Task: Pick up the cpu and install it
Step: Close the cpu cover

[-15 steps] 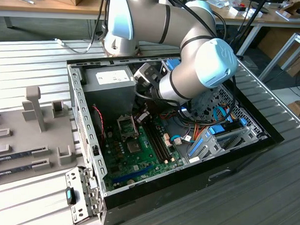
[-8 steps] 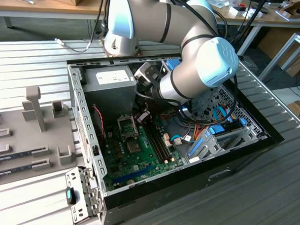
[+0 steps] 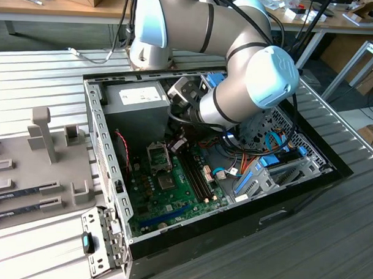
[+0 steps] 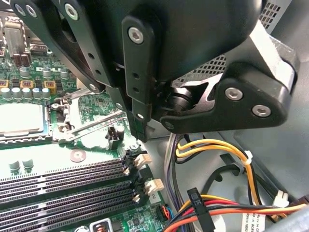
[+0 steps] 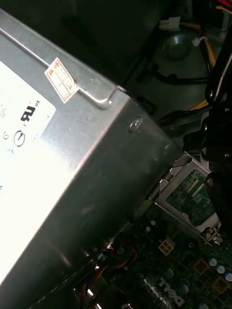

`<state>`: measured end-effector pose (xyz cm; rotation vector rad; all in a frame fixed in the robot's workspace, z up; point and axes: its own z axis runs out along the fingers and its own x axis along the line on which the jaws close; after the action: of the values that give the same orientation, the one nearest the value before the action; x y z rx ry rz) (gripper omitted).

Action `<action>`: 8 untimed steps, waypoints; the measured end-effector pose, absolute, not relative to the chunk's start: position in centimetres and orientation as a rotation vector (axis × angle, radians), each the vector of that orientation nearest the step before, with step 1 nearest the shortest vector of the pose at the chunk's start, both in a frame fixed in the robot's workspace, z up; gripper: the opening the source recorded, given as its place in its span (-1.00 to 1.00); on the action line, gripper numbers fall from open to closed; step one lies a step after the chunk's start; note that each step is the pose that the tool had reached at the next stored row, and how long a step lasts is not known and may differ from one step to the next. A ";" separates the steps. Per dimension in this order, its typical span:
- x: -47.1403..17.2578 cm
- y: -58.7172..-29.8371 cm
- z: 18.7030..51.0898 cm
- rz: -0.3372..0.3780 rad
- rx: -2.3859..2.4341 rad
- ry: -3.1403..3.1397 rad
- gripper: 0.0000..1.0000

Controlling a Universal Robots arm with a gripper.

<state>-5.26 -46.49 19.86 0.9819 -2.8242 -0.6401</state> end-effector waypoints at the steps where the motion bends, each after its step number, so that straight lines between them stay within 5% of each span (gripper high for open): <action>1: -5.3 -46.5 19.9 -0.640 0.982 -2.824 -0.79; 8: -5.3 -46.8 20.2 -0.640 0.985 -2.823 -0.79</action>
<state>-5.30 -46.78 20.18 0.9847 -2.8229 -0.6401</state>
